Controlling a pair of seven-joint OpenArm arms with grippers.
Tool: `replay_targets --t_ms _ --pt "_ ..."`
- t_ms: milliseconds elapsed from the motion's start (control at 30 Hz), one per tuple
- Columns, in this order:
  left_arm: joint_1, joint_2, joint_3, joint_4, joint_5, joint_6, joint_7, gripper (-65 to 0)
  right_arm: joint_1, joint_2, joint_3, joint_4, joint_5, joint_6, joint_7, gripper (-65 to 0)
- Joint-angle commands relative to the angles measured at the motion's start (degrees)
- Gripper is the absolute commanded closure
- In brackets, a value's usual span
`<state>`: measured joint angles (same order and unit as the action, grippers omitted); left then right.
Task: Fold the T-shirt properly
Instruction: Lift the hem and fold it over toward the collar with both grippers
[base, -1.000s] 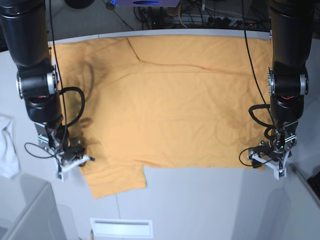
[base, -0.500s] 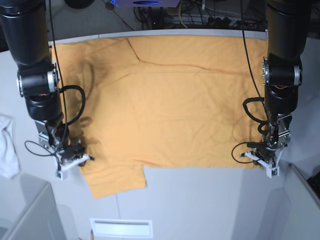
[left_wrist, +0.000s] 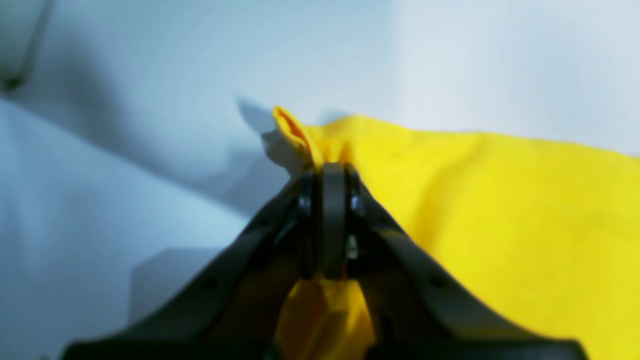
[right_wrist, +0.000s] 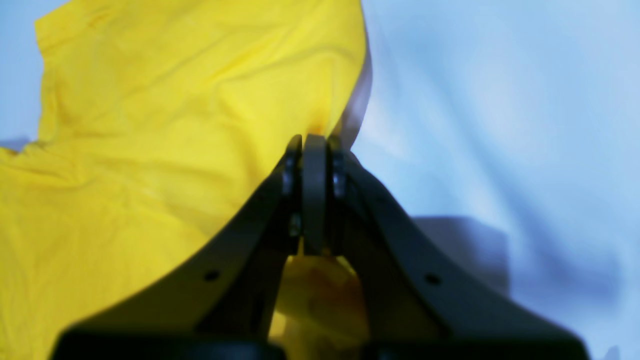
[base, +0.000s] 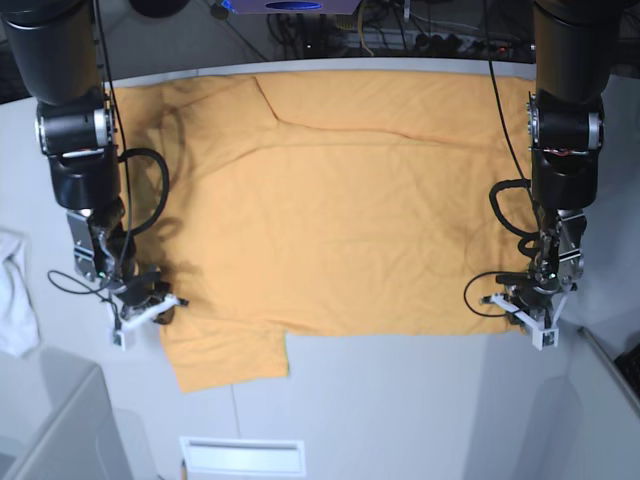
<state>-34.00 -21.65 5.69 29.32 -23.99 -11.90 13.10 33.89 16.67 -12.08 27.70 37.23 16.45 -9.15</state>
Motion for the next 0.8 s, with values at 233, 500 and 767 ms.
replay_targets --t_ms 233,500,767 --pt "4.3 -4.6 -0.3 15.2 -11.8 0.8 6.0 0.0 1.8 2.3 4.4 4.7 0.4 0.2 -2.8 0.0" --pt "14.4 -6.7 -4.7 29.2 -15.9 5.1 8.0 0.0 -6.6 2.5 13.0 21.1 0.3 0.2 -8.7 0.0" --pt "24.1 -6.5 -17.8 44.3 -15.7 5.1 16.8 0.0 -12.7 2.4 17.3 33.3 0.3 0.2 -16.5 0.0"
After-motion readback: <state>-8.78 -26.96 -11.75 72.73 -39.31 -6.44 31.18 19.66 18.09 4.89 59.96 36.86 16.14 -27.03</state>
